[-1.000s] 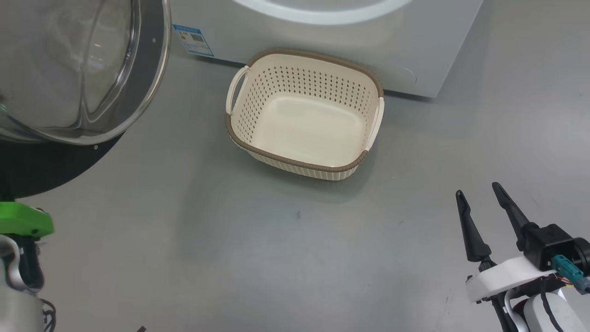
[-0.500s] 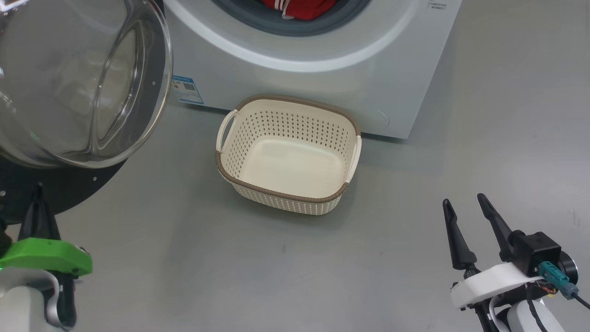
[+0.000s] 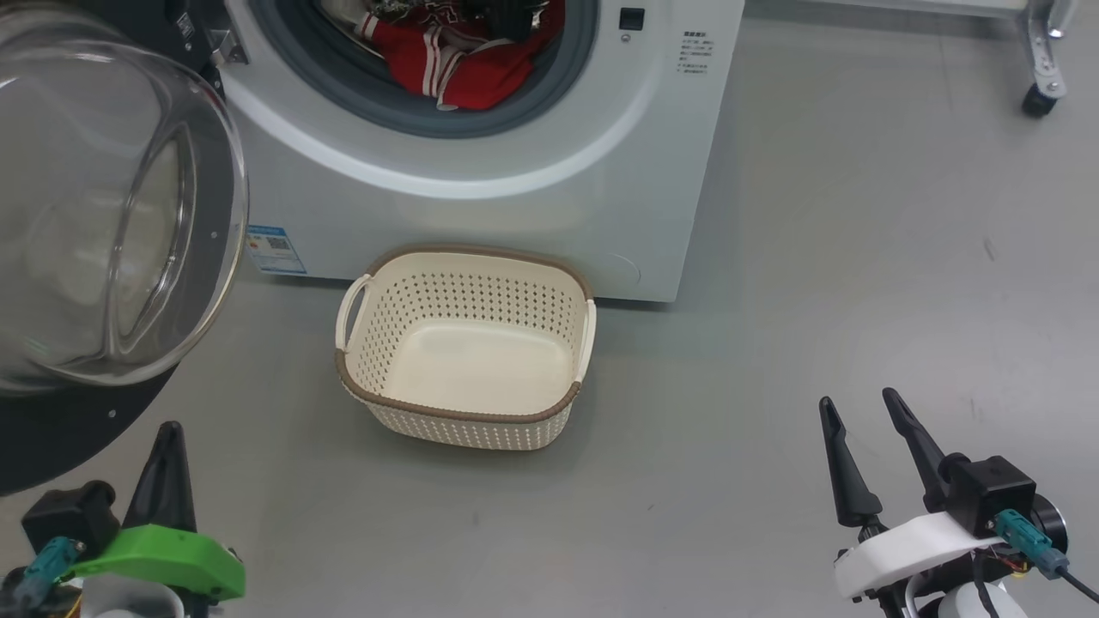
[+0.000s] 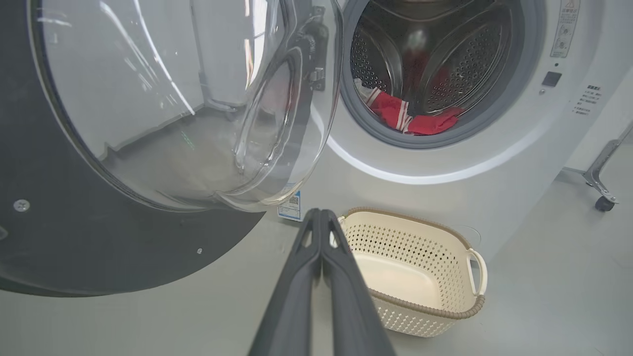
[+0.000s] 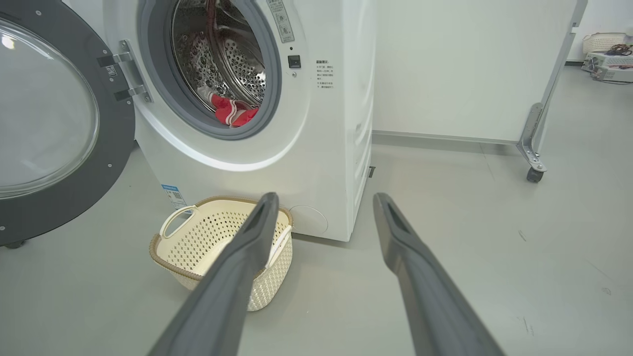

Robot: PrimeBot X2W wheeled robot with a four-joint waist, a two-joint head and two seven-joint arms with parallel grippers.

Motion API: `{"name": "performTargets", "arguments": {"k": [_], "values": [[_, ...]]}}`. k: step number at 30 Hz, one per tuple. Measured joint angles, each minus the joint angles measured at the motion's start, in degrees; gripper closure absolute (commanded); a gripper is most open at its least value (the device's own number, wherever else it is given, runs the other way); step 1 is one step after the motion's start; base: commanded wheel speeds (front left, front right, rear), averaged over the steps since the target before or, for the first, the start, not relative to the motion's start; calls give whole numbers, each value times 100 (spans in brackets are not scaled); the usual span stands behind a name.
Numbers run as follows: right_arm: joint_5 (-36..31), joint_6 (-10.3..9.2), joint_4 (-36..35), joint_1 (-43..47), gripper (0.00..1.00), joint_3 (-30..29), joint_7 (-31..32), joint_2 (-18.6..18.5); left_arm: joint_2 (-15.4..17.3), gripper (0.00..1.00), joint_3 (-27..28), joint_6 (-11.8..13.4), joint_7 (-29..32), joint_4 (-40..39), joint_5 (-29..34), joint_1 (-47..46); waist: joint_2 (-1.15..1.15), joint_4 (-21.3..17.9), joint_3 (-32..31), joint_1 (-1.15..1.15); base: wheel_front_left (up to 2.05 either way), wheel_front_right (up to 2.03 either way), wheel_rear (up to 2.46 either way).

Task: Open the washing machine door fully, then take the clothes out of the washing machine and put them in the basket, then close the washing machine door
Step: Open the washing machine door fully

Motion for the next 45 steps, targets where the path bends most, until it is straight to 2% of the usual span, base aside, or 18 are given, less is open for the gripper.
{"name": "performTargets", "arguments": {"k": [7, 12, 20, 21, 22, 23, 24, 45], "values": [[0, 0, -2, 116, 0, -20, -1, 1, -237, 100, -105, -23, 0, -292, 34, 261, 0, -351, -193, 0, 0, 0, 0], [1, 0, -46, 146, 0, -47, -3, 3, -285, 100, -226, -24, 0, -513, 99, 382, 0, -547, -284, 0, 0, 0, 0], [1, -7, -112, 225, 0, -129, -8, 3, -312, 100, -394, -24, 1, -687, 190, 528, 0, -656, -298, 0, 0, 0, 0], [1, -8, -114, 225, 0, -129, -8, 4, -315, 97, -394, -24, 0, -704, 190, 544, 0, -663, -296, 0, 0, 0, 0], [1, -8, -114, 226, 0, -132, -8, 4, -322, 66, -392, -24, 0, -717, 190, 556, 0, -670, -295, 0, 0, 0, 0], [1, -8, -114, 226, 0, -133, -8, 4, -325, 6, -394, -24, 1, -737, 198, 569, 0, -678, -295, 0, 0, 0, 0], [1, -8, -114, 228, 0, -135, -8, 4, -325, 0, -403, -24, 0, -764, 264, 578, 0, -685, -295, -1, 0, 0, 0], [-25, -8, -181, 247, 0, -182, -9, 52, -390, 0, -544, -73, 0, -983, 149, 724, 0, -757, -283, 0, 0, 0, 0]]}}
